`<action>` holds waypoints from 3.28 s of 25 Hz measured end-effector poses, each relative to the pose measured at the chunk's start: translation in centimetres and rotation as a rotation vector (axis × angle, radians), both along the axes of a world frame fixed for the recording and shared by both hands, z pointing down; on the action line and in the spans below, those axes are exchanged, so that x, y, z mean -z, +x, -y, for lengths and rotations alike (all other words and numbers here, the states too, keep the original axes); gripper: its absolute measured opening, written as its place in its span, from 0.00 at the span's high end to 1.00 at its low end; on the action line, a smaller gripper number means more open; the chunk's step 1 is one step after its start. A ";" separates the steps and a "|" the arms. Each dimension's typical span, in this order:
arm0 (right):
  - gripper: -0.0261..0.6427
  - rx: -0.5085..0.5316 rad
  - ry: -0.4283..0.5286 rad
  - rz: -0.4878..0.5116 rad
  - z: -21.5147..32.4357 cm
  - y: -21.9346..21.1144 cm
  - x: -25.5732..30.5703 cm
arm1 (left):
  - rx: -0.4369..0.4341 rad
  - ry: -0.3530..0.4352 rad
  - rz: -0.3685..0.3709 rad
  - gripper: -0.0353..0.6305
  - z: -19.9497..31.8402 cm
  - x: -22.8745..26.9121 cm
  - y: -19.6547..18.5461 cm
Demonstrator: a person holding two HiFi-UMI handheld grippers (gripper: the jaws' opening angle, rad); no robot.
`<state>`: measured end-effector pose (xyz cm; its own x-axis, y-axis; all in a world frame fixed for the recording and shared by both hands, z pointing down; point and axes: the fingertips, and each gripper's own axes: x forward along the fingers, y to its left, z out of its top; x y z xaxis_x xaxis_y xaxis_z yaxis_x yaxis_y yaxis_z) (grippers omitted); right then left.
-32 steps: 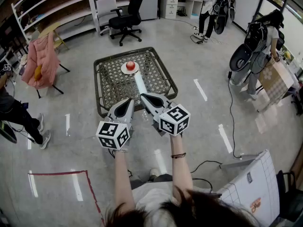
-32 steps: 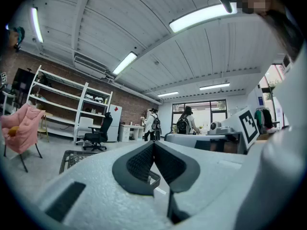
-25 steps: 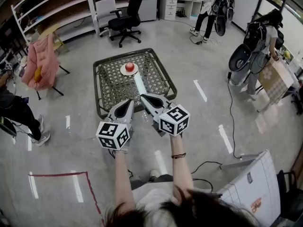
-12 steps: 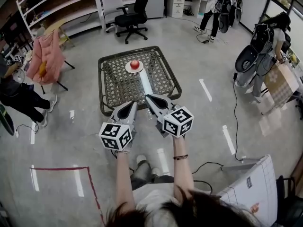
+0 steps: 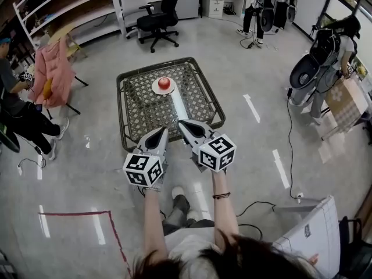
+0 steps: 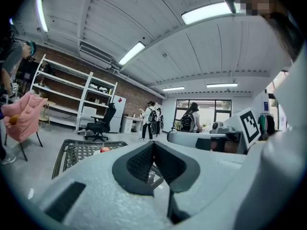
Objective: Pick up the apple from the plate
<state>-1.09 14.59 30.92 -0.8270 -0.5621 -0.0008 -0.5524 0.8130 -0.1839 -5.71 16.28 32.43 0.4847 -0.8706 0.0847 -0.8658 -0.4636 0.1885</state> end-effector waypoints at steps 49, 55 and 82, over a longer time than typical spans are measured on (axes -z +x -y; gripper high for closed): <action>0.95 -0.037 -0.088 -0.046 19.7 -5.3 -3.8 | -0.093 -0.073 -0.018 0.93 20.6 -2.8 -4.9; 0.95 -0.004 -0.089 -0.055 23.1 -5.0 -3.8 | -0.089 -0.084 -0.021 0.93 23.5 -3.0 -4.1; 0.95 0.157 -0.164 -0.106 33.6 -5.7 -6.7 | 0.037 -0.150 -0.072 0.93 33.1 -6.0 -4.3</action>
<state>-6.76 -19.01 37.64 -0.8950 -0.4119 0.1715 -0.4447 0.8546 -0.2682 -10.02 -16.81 38.41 0.4622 -0.8681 0.1812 -0.8633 -0.3938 0.3158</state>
